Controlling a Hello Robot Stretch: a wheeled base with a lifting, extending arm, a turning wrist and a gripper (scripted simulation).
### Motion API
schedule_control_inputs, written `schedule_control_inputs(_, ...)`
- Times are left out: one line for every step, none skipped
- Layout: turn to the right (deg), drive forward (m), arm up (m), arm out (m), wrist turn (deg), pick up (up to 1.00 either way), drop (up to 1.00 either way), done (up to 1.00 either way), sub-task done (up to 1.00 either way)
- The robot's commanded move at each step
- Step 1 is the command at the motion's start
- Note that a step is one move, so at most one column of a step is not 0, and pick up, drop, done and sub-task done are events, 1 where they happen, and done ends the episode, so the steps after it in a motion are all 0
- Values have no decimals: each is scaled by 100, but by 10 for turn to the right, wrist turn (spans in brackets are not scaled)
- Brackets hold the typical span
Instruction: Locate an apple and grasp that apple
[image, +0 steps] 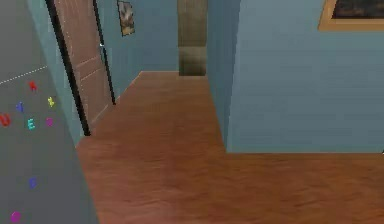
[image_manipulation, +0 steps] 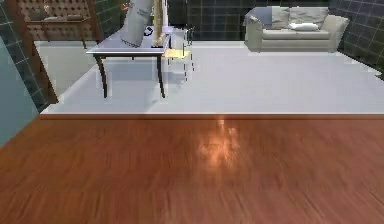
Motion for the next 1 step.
schedule_control_inputs(0, 20, 0, 0, 0, 0, 0, 0, 0)
